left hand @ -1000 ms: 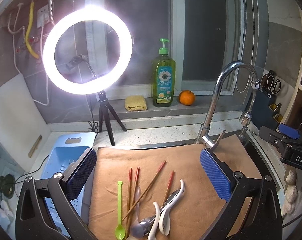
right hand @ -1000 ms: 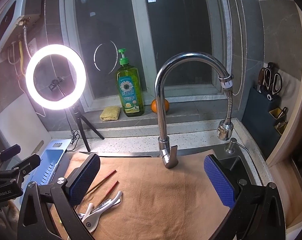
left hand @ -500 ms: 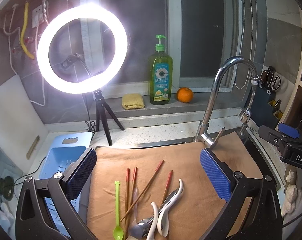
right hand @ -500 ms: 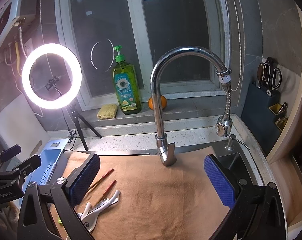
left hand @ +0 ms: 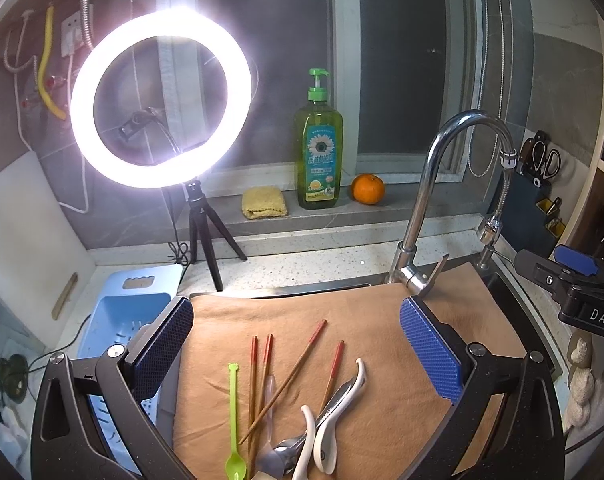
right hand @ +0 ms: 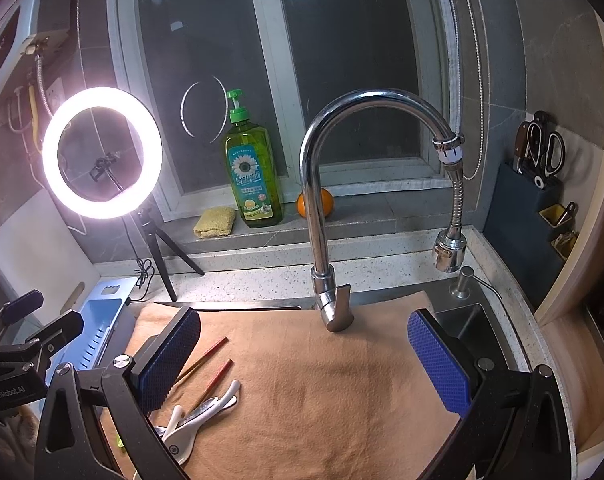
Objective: Organize utensils
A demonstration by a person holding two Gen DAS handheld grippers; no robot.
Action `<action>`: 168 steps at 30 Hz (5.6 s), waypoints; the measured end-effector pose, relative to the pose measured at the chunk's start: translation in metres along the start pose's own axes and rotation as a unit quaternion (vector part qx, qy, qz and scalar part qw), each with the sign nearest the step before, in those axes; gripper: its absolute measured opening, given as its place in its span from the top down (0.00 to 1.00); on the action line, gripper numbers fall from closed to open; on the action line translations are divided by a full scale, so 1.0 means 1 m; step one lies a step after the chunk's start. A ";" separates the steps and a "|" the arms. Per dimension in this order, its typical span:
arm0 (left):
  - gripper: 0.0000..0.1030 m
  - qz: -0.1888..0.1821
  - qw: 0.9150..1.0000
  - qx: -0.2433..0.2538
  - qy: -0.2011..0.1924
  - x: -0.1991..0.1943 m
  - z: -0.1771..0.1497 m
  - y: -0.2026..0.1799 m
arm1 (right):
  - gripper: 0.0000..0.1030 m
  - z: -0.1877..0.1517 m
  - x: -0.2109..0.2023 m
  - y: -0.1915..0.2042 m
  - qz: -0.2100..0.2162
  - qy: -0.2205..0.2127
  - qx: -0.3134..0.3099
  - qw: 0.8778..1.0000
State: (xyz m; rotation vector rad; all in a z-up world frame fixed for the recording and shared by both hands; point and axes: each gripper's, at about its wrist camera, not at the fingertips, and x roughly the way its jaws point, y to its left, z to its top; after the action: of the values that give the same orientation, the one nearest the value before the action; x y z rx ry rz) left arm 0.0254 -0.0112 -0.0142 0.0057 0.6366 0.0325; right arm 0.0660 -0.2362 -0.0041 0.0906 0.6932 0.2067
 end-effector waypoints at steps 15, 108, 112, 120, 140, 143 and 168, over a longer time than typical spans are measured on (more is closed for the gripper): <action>0.00 0.001 1.000 -0.001 0.010 0.003 -0.005 0.003 | 0.00 -0.005 0.008 0.001 0.005 0.016 0.006 1.000; 0.64 -0.009 0.973 -0.113 0.203 0.030 -0.205 0.048 | 0.81 -0.133 0.211 0.162 0.280 0.442 -0.041 0.851; 0.64 -0.006 0.973 -0.111 0.203 0.028 -0.205 0.049 | 0.82 -0.133 0.210 0.164 0.278 0.439 -0.038 0.854; 0.37 -0.027 0.974 -0.098 0.204 0.005 -0.206 0.035 | 0.83 -0.132 0.210 0.157 0.280 0.440 -0.022 0.853; 0.38 -0.017 0.972 -0.048 0.230 0.019 -0.218 0.009 | 0.89 -0.132 0.208 0.161 0.275 0.435 -0.020 0.857; 0.66 -0.033 0.970 -0.073 0.228 0.019 -0.220 0.015 | 0.89 -0.130 0.206 0.158 0.277 0.433 -0.017 0.858; 0.86 -0.011 0.983 -0.103 0.154 0.003 -0.163 0.121 | 0.89 -0.051 0.180 0.215 0.343 0.355 0.011 0.869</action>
State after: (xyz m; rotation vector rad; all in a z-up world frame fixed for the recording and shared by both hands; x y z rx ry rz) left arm -0.0728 0.1094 -0.1453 -0.2101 0.9404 0.0786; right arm 0.1341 0.0134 -0.1231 0.2927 1.3880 0.9522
